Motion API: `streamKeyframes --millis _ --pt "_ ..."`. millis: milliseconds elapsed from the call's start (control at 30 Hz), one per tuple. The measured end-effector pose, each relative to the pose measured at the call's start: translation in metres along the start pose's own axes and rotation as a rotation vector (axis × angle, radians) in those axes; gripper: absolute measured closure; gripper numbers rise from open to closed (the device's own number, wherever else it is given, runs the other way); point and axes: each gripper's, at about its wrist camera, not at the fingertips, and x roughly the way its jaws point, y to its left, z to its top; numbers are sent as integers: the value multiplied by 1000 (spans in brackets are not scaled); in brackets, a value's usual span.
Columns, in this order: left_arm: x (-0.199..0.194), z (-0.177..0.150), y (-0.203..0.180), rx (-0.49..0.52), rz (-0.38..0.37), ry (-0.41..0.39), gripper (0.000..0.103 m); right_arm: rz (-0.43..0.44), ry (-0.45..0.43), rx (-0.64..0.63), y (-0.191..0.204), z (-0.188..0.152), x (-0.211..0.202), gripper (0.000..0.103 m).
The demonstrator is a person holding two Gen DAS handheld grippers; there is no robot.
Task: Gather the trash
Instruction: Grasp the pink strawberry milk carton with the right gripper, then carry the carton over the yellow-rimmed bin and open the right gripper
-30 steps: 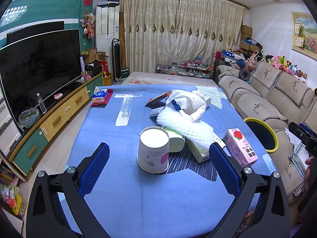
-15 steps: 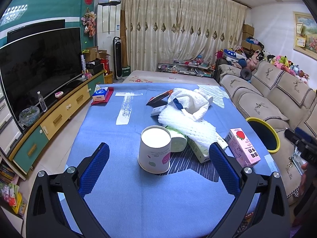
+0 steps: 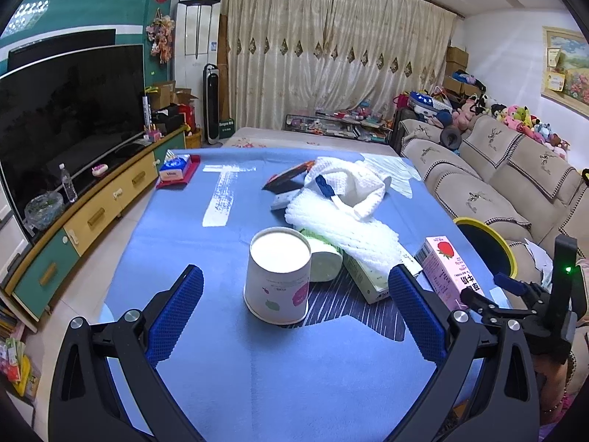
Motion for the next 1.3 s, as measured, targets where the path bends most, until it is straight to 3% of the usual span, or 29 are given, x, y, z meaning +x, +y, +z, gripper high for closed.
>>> streamKeyframes --millis 100,233,400,900,1100,1300 --pt "10 0 0 -5 -5 20 4 -7 24 -7 1 2 9 26" --pt "19 0 -4 -6 -7 36 4 -5 50 -11 0 -1 17 30" --pt "26 -1 -4 -5 -8 50 4 4 68 -2 -2 -2 22 55" --pt "36 -2 -12 4 -17 71 4 23 -85 72 -27 23 -27 56" --pt "42 -3 -16 13 -23 82 4 -114 -143 133 -74 45 -30 56" --pt "50 -3 -17 11 -22 101 4 -247 -36 248 -149 61 15 56"
